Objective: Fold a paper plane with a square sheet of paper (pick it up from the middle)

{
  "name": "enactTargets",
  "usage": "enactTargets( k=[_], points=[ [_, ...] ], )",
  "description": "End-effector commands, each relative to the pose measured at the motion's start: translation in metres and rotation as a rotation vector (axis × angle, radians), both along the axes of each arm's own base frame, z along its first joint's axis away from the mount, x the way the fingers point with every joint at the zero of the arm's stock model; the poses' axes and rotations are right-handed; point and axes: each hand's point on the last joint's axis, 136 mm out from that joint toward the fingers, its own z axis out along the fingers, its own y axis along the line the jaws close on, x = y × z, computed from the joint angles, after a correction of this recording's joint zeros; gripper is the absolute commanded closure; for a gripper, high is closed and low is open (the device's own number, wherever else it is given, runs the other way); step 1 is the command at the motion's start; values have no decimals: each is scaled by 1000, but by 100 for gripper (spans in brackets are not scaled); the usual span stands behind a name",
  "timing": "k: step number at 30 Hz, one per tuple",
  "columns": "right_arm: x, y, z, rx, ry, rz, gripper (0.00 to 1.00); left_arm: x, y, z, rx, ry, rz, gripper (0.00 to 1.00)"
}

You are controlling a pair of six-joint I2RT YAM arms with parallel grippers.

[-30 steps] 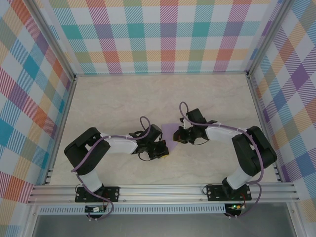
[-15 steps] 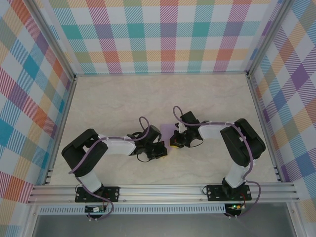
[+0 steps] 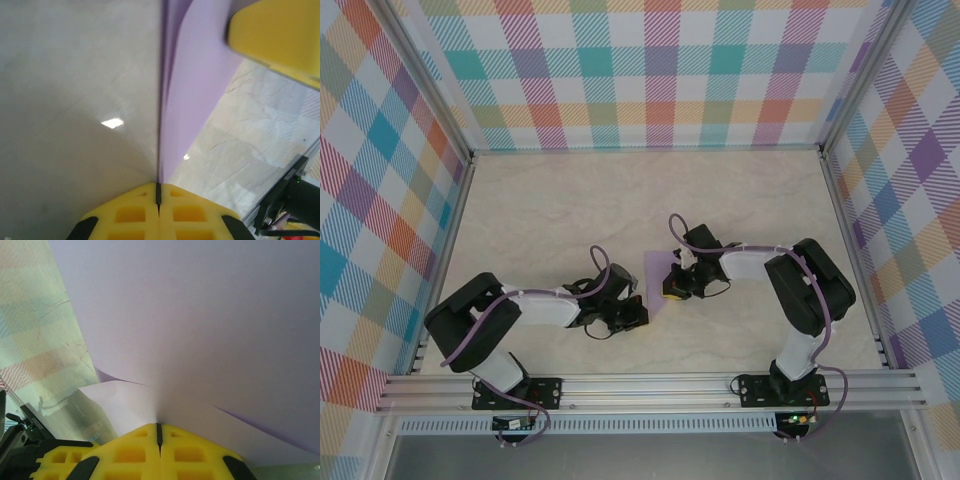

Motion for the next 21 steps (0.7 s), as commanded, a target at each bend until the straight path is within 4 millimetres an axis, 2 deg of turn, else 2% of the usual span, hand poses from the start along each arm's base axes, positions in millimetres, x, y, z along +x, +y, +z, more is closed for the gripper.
enactTargets(
  k=[1,4,7,14,21],
  points=[
    [-3,-21,-28,-136,25,-30,100,-3,2,16,31,-21,-36,100],
    [-2,-21,-27,-133,25,-33,100,15,-14,43,-23,-102,-35,100],
    [-1,-20,-27,-128,26,-33,100,30,-23,51,-27,-142,-19,100],
    [-1,-18,-27,-119,34,-35,100,40,-29,23,59,-101,-22,100],
    [-3,-18,-28,-122,37,-35,100,28,-20,-5,105,-37,-27,100]
  ],
)
